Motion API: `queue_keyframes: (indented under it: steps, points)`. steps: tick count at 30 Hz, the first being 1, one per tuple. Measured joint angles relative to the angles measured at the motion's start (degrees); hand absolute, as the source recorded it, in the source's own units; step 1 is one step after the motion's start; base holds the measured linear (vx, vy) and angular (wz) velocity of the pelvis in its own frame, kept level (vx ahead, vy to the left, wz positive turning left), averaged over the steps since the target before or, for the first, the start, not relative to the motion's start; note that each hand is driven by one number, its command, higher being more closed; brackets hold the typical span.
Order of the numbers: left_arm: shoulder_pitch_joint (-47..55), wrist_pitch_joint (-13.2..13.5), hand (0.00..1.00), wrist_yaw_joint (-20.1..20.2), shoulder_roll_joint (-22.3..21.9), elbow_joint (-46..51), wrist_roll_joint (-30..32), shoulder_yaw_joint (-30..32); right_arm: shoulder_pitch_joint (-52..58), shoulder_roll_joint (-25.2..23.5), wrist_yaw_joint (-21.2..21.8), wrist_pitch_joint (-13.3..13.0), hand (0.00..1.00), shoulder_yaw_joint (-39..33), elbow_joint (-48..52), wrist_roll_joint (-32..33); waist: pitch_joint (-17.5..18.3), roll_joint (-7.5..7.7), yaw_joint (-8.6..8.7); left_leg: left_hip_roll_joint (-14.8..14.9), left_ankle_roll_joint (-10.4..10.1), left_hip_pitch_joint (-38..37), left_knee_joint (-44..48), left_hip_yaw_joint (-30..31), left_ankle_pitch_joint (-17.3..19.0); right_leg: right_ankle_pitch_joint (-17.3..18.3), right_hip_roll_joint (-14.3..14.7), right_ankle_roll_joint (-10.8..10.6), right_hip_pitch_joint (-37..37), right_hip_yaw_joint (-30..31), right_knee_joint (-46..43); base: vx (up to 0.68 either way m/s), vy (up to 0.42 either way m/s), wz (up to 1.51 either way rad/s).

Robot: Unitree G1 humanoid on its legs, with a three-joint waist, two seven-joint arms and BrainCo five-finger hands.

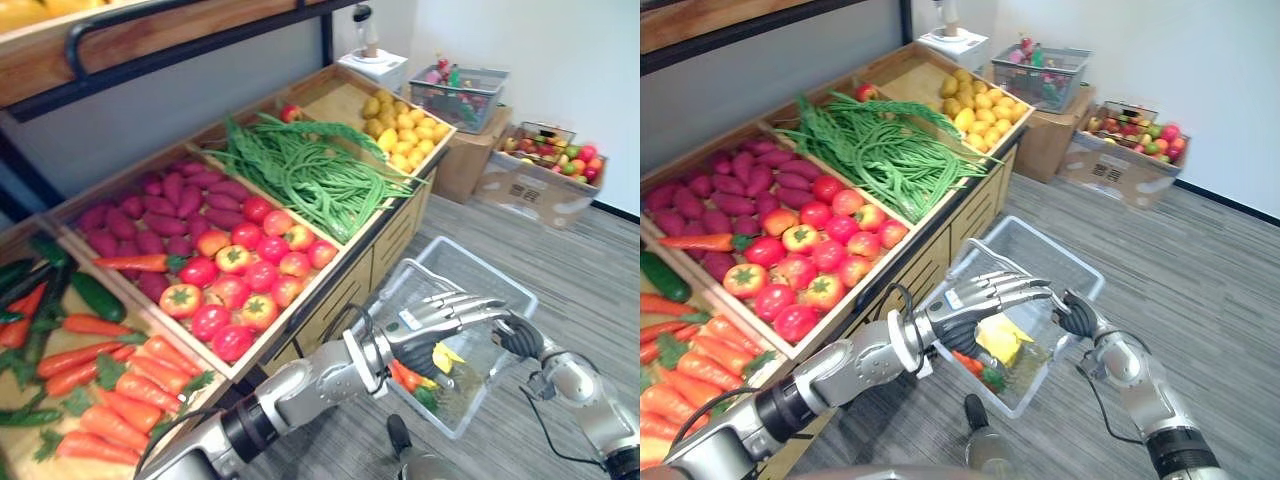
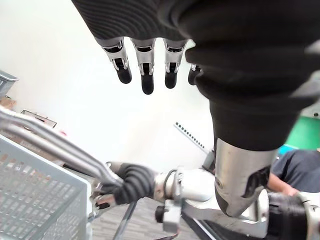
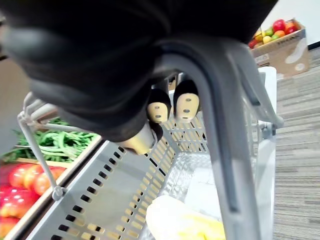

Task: Pick vegetable in the basket

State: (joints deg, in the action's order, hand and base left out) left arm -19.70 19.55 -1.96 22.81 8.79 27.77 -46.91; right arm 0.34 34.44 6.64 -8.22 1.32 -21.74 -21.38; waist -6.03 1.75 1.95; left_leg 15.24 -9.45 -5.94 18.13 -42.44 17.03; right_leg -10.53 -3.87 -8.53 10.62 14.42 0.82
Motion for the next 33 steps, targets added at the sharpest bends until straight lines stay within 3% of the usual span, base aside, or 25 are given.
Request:
queue_keyframes:
  steps: [4,7,12,15,19,22,28,33]
  points:
    - [4.08,0.05,0.0,0.6,3.97,6.43,-2.92,0.94,2.06,-4.45,-2.82,2.97,1.0,-7.04,-7.67,-1.19,0.46,0.06,-1.4,-0.36,1.07,3.43,-0.16,7.32,-1.41,0.86,-2.13,0.51,-1.58,-6.84,0.29,-0.02,-0.02,0.89]
    - [9.1,0.21,0.0,0.6,5.89,9.11,-4.61,5.78,3.84,-8.78,-6.17,3.87,1.0,-12.87,-13.82,-1.07,2.24,0.84,-2.19,-2.18,1.88,6.22,-2.48,13.47,-3.7,1.02,-4.25,0.72,-2.76,-12.57,1.59,0.0,-0.026,1.03]
    - [22.0,-0.29,0.0,-2.06,4.63,14.49,-9.41,25.64,4.57,-13.65,-10.04,4.29,1.0,-21.2,-26.26,0.72,3.37,1.51,-2.39,-5.85,2.96,8.99,-7.34,24.19,-7.9,2.03,-7.04,0.63,-6.03,-22.22,3.19,0.02,-0.02,1.04]
    - [27.16,-1.43,0.0,-5.75,-0.74,16.07,-9.79,35.99,5.16,-15.52,-11.46,4.48,1.0,-23.02,-32.11,2.23,3.97,1.82,-3.74,-7.25,3.17,10.24,-9.68,27.6,-9.96,2.39,-7.84,0.61,-6.26,-25.53,3.2,0.01,-0.008,0.64]
    - [31.56,-2.44,0.0,-11.93,-10.48,16.09,-11.76,47.86,5.8,-18.13,-12.2,4.65,1.0,-26.11,-38.63,3.28,4.53,2.15,-4.36,-8.61,3.42,12.0,-12.94,33.62,-13.18,3.19,-8.59,0.54,-7.33,-31.41,3.17,0.01,-0.015,0.76]
    - [33.4,-4.04,0.0,-16.77,-15.25,14.92,-11.49,55.83,6.65,-20.33,-13.99,4.63,1.0,-30.17,-42.6,5.29,5.51,2.47,-4.57,-9.07,2.88,12.74,-16.11,37.69,-15.6,4.35,-8.6,0.58,-8.02,-35.78,2.92,0.0,-0.02,0.68]
    - [34.04,-6.8,0.0,-26.08,-22.97,9.46,-11.86,70.3,7.35,-22.85,-16.12,4.56,1.0,-33.73,-44.92,9.02,5.78,2.72,-5.61,-9.43,3.06,12.75,-20.36,42.38,-19.67,4.76,-8.41,0.52,-8.84,-40.56,2.9,0.0,-0.017,0.44]
    - [35.5,-9.19,0.0,-32.3,-24.57,4.64,-11.68,78.01,8.04,-25.46,-16.91,4.55,1.0,-34.8,-44.89,9.76,6.77,3.98,-5.88,-9.6,3.36,12.82,-22.17,44.39,-21.03,5.06,-8.43,0.34,-9.17,-42.44,2.91,-0.03,-0.006,0.21]
